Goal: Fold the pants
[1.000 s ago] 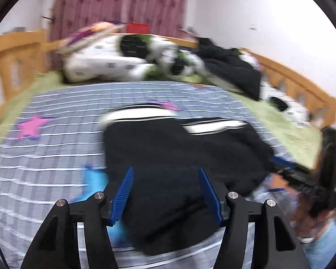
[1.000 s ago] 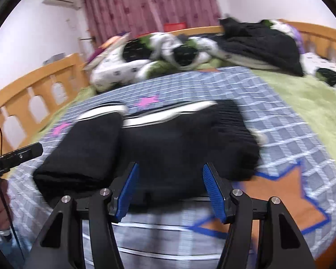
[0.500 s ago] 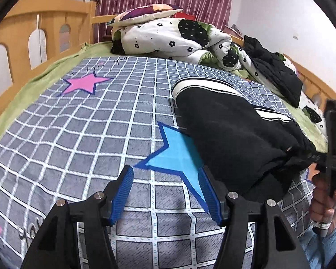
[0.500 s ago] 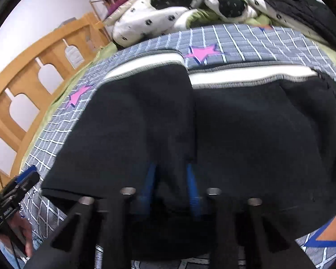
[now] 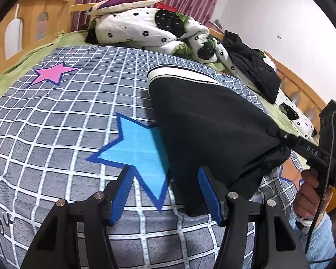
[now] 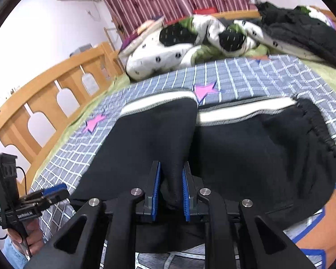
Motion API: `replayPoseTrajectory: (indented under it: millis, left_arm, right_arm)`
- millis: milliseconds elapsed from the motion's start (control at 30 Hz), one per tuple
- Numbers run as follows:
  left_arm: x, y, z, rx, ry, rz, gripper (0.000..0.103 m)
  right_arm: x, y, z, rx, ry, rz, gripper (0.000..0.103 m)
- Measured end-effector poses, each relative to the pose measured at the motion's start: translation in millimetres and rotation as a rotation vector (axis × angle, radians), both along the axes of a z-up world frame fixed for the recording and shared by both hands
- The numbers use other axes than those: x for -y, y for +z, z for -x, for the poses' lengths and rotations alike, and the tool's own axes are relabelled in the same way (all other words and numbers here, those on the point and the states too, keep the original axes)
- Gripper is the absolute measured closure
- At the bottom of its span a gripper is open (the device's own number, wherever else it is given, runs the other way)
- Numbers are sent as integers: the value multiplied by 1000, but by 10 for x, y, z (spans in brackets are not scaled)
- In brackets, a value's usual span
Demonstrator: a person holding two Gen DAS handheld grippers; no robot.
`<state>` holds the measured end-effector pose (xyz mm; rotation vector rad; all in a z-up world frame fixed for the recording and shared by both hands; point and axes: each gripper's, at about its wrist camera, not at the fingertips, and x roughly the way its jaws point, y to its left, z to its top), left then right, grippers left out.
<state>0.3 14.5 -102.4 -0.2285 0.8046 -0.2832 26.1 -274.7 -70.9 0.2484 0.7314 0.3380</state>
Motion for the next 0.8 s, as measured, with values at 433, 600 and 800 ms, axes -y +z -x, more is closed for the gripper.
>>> replayPoseTrajectory:
  millis: [433, 600, 800]
  left_arm:
    - [416, -245, 86, -53, -180, -22, 45]
    - [580, -331, -24, -92, -121, -8, 45]
    - [722, -310, -50, -91, -103, -30, 45]
  right_arm:
    - [88, -634, -294, -198, -2, -75, 61]
    - [146, -363, -260, -135, 2, -139, 86]
    - [170, 277, -127, 30, 57, -126, 86]
